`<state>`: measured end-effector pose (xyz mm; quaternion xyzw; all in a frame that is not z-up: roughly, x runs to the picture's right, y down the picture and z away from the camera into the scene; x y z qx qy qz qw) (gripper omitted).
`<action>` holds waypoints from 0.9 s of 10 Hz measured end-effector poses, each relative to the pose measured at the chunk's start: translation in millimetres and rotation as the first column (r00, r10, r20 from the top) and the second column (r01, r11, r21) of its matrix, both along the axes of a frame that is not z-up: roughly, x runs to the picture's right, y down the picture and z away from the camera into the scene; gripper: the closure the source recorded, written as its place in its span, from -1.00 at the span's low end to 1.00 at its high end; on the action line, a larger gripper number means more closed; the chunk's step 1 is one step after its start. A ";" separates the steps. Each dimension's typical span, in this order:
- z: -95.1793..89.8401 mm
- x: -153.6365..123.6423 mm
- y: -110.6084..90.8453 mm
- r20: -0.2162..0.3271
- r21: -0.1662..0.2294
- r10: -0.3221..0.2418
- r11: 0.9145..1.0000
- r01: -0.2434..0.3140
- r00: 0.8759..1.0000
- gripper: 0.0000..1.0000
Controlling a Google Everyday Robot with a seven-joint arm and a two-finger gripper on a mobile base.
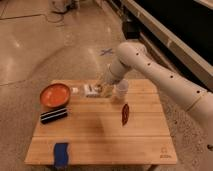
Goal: Place the bottle in the ceramic bowl
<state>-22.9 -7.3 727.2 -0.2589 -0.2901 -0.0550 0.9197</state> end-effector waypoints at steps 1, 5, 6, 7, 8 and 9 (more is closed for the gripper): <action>4.2 1.5 2.4 -0.009 0.001 -0.001 1.000 0.001 1.000 1.00; 50.8 -30.8 4.1 -0.022 0.052 -0.026 0.998 0.027 0.999 1.00; 63.6 -46.5 2.6 -0.014 0.062 -0.033 0.997 0.034 0.999 1.00; 77.5 -65.9 -0.1 -0.001 0.072 -0.040 0.997 0.040 0.999 1.00; 88.6 -82.0 -2.6 0.013 0.079 -0.044 0.996 0.043 0.999 1.00; 99.4 -99.9 -5.7 0.031 0.081 -0.043 0.996 0.040 0.999 1.00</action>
